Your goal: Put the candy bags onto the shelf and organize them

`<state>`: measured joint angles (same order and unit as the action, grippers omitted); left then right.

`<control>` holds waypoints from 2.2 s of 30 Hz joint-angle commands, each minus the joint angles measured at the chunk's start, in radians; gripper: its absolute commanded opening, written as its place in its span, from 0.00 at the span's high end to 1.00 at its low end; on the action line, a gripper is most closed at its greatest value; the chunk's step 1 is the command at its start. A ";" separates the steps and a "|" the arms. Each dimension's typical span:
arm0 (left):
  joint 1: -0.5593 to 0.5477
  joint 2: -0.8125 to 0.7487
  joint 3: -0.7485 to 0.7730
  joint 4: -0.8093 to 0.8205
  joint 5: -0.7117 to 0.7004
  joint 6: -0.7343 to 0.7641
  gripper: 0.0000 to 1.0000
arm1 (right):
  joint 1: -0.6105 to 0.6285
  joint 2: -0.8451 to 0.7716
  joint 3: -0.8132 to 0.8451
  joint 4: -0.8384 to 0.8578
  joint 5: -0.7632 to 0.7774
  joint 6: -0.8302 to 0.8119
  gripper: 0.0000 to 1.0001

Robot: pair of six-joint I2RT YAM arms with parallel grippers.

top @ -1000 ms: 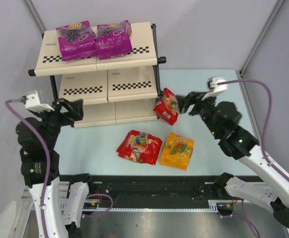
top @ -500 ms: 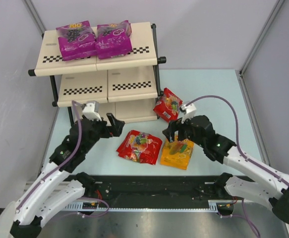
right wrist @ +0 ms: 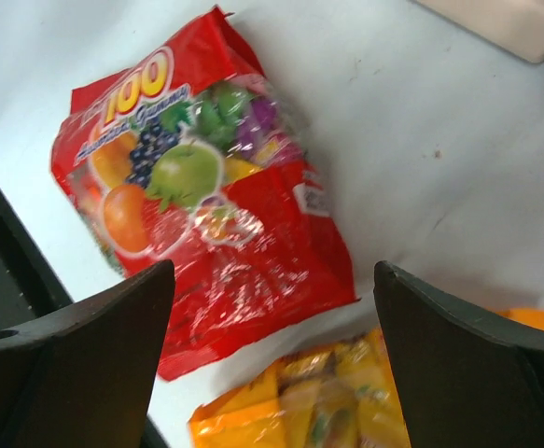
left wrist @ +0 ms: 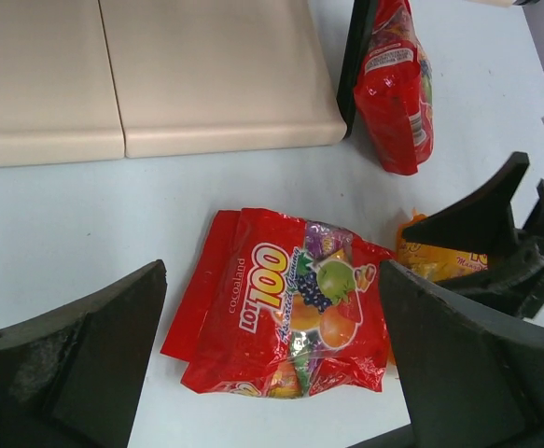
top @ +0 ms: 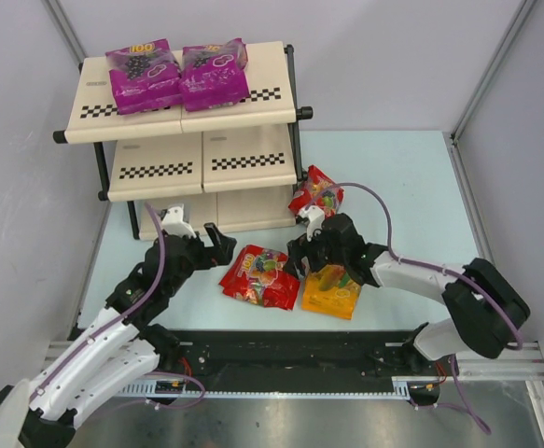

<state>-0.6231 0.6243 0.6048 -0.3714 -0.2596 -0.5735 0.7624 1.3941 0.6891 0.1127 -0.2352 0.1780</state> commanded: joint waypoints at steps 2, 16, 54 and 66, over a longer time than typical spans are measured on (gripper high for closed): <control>-0.007 -0.024 -0.031 0.054 -0.009 -0.019 0.00 | -0.073 0.112 0.001 0.192 -0.131 -0.025 0.09; -0.009 -0.049 -0.074 0.062 -0.007 -0.020 0.00 | -0.104 0.301 0.064 0.260 -0.392 0.005 0.63; -0.007 -0.267 -0.257 0.042 -0.009 -0.253 0.01 | 0.426 -0.215 -0.072 0.085 0.793 0.484 1.00; -0.007 -0.284 -0.254 -0.090 -0.021 -0.281 0.01 | 0.707 0.086 0.033 -0.067 1.007 0.989 0.49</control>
<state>-0.6262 0.3546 0.3412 -0.4194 -0.2874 -0.8173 1.4223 1.4521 0.6476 0.0296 0.6632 1.0138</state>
